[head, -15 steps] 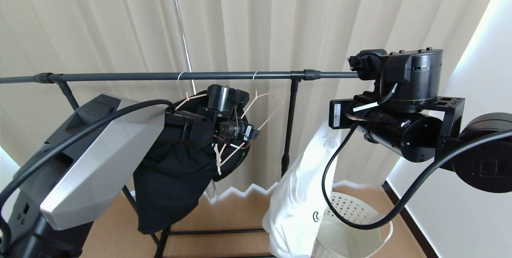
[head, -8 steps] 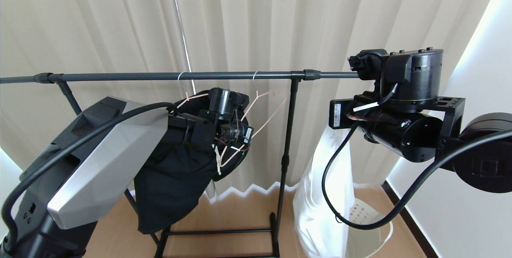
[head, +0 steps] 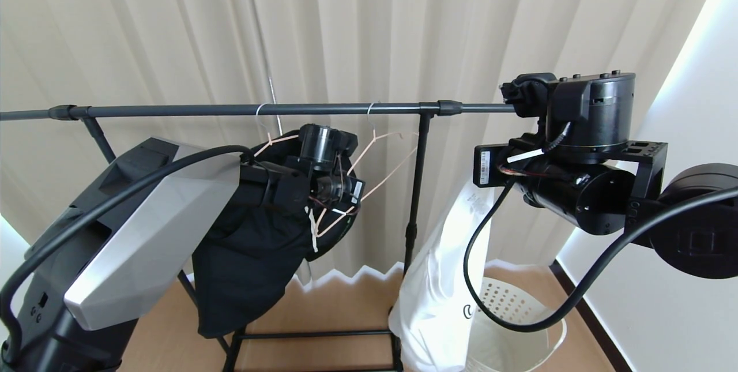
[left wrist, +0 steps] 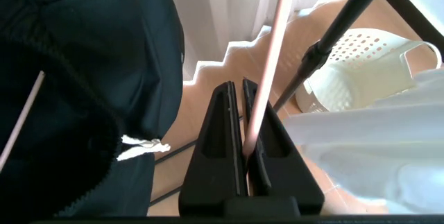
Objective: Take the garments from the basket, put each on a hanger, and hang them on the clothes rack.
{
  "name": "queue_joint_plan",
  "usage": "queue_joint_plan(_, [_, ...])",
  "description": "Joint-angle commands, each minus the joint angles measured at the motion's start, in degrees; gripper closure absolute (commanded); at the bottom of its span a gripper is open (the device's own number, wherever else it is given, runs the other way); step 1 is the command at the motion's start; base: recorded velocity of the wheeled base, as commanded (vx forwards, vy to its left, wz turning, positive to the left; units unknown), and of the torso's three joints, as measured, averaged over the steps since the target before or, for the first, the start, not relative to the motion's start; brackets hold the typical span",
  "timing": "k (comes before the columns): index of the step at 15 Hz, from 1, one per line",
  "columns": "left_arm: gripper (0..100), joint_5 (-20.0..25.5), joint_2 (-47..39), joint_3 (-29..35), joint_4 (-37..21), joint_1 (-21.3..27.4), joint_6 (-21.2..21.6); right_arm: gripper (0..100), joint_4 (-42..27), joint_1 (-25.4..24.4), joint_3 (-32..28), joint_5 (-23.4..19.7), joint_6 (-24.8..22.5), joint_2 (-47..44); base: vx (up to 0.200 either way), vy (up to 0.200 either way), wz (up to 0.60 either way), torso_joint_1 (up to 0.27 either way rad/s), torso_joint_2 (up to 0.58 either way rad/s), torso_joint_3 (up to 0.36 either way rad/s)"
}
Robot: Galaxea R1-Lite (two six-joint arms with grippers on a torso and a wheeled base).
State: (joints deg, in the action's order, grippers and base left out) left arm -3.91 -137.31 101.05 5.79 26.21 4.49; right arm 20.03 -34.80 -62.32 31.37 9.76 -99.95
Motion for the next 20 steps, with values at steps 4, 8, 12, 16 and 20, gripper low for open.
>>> queue_joint_plan(4, [100,-0.04,3.72,-1.38,1.5,0.25,-0.62,100,0.01,0.0,0.0,0.01,-0.01,-0.07,0.0,0.0,0.0,0.0,0.0,0.0])
queue_joint_plan(8, [100,-0.48,10.22,-8.85,1.5,1.56,-0.44,100,0.01,0.0,0.09,0.01,-0.01,0.11,0.0,0.0,0.0,0.0,0.0,0.0])
queue_joint_plan(12, [100,-1.8,25.69,-31.97,9.5,1.39,-0.27,100,0.01,0.0,0.09,0.19,-0.01,0.11,0.0,0.0,0.0,0.0,0.0,0.0])
queue_joint_plan(16, [100,-1.18,40.9,-56.31,20.23,1.12,0.79,100,0.01,0.0,0.09,2.38,-0.01,0.11,0.0,0.0,0.0,0.0,0.0,0.0])
queue_joint_plan(20, [100,6.11,49.69,-75.38,29.54,1.39,5.27,100,-0.08,0.0,0.18,5.72,-0.98,0.19,0.0,0.0,0.0,0.0,0.0,0.0])
